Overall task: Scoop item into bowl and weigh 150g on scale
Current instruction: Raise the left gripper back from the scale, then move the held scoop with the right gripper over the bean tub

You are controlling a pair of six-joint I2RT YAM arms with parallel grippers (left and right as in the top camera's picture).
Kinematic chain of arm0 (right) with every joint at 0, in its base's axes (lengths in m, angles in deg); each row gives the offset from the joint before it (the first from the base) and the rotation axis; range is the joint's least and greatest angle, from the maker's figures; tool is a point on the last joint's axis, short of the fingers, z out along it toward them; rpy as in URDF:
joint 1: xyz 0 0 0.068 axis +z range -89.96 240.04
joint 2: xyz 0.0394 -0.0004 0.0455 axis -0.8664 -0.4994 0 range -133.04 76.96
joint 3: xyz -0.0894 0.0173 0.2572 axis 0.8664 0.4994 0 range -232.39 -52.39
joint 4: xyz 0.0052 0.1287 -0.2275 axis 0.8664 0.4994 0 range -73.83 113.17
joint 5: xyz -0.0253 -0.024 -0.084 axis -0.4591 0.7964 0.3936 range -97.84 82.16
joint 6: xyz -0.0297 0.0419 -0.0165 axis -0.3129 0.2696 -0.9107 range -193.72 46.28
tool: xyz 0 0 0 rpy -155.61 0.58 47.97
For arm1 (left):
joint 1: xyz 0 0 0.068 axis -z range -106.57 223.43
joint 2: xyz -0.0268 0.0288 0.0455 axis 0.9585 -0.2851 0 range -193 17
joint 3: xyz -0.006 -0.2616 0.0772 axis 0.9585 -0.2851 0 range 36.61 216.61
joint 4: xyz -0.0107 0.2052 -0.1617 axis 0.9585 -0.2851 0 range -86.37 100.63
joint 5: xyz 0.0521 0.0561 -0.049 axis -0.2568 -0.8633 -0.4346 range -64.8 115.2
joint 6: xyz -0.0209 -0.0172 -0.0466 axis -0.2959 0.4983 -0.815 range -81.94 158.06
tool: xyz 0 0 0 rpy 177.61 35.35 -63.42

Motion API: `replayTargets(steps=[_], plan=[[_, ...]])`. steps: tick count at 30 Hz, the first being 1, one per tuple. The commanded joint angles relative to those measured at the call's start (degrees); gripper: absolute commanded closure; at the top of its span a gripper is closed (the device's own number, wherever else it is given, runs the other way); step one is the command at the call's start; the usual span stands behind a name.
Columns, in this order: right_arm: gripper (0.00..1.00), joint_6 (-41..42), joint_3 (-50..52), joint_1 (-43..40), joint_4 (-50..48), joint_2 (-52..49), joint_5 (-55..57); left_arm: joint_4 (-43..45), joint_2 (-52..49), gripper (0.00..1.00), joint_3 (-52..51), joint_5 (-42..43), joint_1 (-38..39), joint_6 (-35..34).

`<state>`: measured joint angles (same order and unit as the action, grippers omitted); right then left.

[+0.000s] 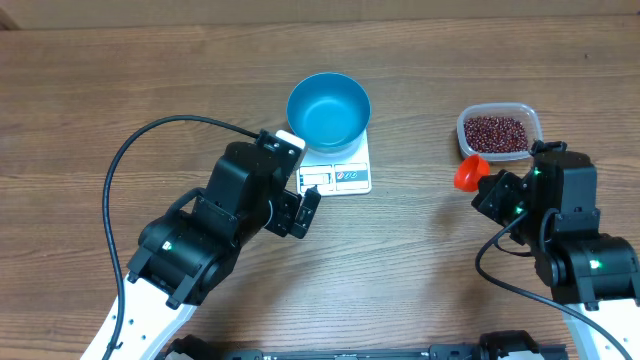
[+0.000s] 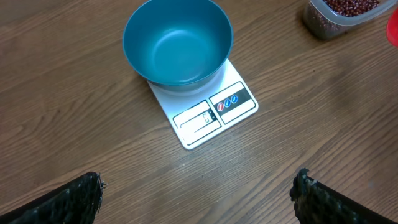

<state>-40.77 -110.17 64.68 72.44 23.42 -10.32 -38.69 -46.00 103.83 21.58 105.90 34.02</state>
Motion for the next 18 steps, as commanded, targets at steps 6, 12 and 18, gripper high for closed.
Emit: replayTargets(steps=[6, 12, 18], plan=[[0.96, -6.27, -1.92, 0.11, -1.73, -0.02, 1.42, 0.09, 0.76, 0.00, 1.51, 0.66, -0.31, 1.05], [0.96, -7.41, -2.56, 0.11, -0.98, -2.86, 1.99, 0.07, 0.76, 0.00, 1.51, 0.66, -0.31, 1.05], [0.96, -11.30, -5.88, 0.11, 0.81, -8.70, 2.03, 0.09, 0.76, 0.00, 1.51, 0.68, -0.31, 1.05]])
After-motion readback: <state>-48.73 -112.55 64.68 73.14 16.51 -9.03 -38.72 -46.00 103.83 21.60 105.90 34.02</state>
